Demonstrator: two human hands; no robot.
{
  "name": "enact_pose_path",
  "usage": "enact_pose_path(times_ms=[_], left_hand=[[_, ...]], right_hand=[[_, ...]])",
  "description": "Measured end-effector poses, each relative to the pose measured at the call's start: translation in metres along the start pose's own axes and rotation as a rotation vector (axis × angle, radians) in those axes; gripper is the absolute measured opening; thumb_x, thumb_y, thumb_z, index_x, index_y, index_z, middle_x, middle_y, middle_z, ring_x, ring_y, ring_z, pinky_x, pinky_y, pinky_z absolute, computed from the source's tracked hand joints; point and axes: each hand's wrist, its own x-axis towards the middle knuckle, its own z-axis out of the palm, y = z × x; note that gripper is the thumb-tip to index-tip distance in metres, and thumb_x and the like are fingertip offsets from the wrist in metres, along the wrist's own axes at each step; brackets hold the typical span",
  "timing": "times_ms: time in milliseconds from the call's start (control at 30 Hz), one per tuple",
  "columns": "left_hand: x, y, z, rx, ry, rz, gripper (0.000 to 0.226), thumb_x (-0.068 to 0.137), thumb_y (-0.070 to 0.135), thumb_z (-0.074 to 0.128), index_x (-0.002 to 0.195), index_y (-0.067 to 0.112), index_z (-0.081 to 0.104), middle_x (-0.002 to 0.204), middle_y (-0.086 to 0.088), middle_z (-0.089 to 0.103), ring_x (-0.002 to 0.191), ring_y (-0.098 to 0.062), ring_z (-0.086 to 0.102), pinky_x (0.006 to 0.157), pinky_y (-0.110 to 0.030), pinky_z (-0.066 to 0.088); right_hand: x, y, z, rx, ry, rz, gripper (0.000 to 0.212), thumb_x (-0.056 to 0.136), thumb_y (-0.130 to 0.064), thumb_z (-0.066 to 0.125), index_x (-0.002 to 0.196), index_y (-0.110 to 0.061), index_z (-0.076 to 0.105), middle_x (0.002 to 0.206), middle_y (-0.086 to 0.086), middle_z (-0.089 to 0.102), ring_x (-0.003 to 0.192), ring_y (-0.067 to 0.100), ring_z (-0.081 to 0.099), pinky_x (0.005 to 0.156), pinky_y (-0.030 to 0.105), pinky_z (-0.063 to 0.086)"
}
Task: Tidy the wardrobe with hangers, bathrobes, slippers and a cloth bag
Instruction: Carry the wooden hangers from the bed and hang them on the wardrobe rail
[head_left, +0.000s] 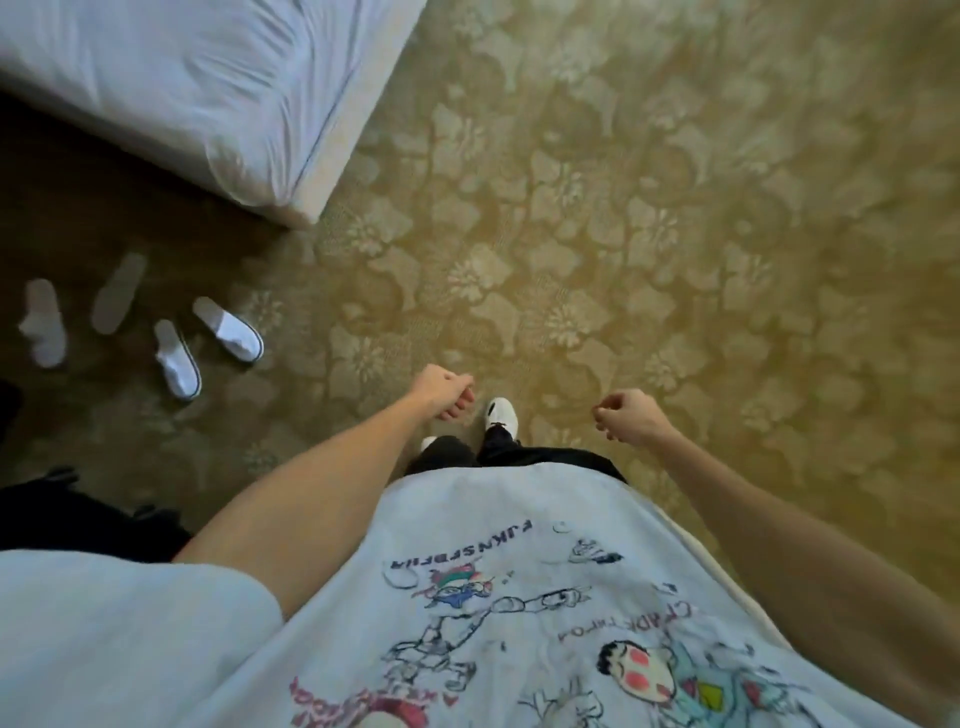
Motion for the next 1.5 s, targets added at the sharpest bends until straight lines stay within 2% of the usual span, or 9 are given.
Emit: enact_pose_path(times_ms=[200,333,400,667,900,1100,1200,1300,1500], left_hand=[[0.049,0.086,-0.072,-0.063,0.128,-0.039,0.052,0.106,0.038,0.041,0.075,0.007,0.069,0.065,-0.007,0.065,0.05,-0.017,0.055,0.048,-0.024,0.044],[0.089,0.127,-0.125,-0.019,0.164,-0.086,0.051,0.108,0.039,0.038,0.085,0.007,0.071,0.081,-0.01,0.072,0.065,-0.02,0.065,0.059,-0.027,0.052],[0.114,0.154,-0.156,-0.002,0.166,-0.098,0.051,0.107,0.038,0.038,0.083,0.007,0.071,0.083,-0.011,0.073,0.064,-0.02,0.065,0.058,-0.027,0.052],[0.195,0.354,-0.285,-0.067,0.161,-0.032,0.037,0.103,0.027,0.043,0.086,0.005,0.068,0.069,-0.007,0.066,0.053,-0.018,0.056,0.051,-0.025,0.045],[0.249,0.541,-0.338,-0.012,0.026,0.167,0.034,0.105,0.023,0.047,0.085,0.006,0.068,0.07,-0.007,0.066,0.053,-0.016,0.056,0.049,-0.024,0.045],[0.311,0.674,-0.391,-0.043,0.091,0.294,0.032,0.103,0.021,0.05,0.092,0.0,0.072,0.07,-0.006,0.067,0.052,-0.017,0.057,0.05,-0.023,0.048],[0.344,0.742,-0.43,-0.028,0.123,0.299,0.031,0.104,0.02,0.051,0.094,0.0,0.072,0.07,-0.006,0.066,0.053,-0.016,0.057,0.045,-0.018,0.047],[0.375,0.801,-0.475,-0.022,0.144,0.276,0.027,0.101,0.018,0.053,0.088,0.005,0.073,0.073,-0.007,0.068,0.057,-0.017,0.061,0.05,-0.02,0.05],[0.426,0.872,-0.556,-0.071,0.199,0.169,0.024,0.097,0.014,0.054,0.081,0.007,0.07,0.071,-0.007,0.066,0.057,-0.018,0.058,0.05,-0.022,0.047]], right_hand=[[0.062,-0.133,-0.074,0.02,0.001,-0.241,0.024,0.093,-0.021,0.057,0.104,-0.007,0.074,0.089,0.005,0.072,0.085,0.022,0.07,0.08,0.037,0.06],[0.108,-0.241,-0.122,-0.031,-0.058,-0.382,0.025,0.091,-0.023,0.055,0.106,-0.014,0.073,0.092,0.002,0.072,0.086,0.022,0.07,0.082,0.04,0.06],[0.139,-0.288,-0.152,-0.034,-0.065,-0.398,0.024,0.089,-0.023,0.055,0.102,-0.015,0.073,0.089,0.001,0.072,0.083,0.021,0.07,0.081,0.041,0.06],[0.236,-0.411,-0.309,-0.07,0.018,-0.336,0.023,0.094,-0.019,0.056,0.106,-0.009,0.073,0.088,0.004,0.073,0.079,0.018,0.069,0.08,0.036,0.059],[0.307,-0.422,-0.416,0.018,0.071,-0.086,0.019,0.094,-0.016,0.055,0.099,-0.01,0.073,0.085,0.005,0.073,0.066,0.015,0.065,0.058,0.024,0.053],[0.384,-0.447,-0.496,0.087,0.041,0.057,0.022,0.098,-0.02,0.055,0.1,-0.004,0.071,0.082,0.005,0.072,0.068,0.018,0.066,0.057,0.026,0.053],[0.431,-0.487,-0.547,0.124,0.044,0.046,0.023,0.098,-0.019,0.055,0.102,-0.003,0.071,0.083,0.006,0.072,0.066,0.018,0.065,0.056,0.026,0.053],[0.47,-0.541,-0.607,0.135,0.052,0.012,0.022,0.097,-0.017,0.055,0.101,-0.002,0.071,0.085,0.009,0.073,0.067,0.019,0.065,0.057,0.027,0.054],[0.533,-0.686,-0.71,0.049,0.029,-0.176,0.019,0.097,-0.019,0.056,0.099,-0.008,0.071,0.083,0.004,0.072,0.069,0.016,0.066,0.07,0.031,0.058]])
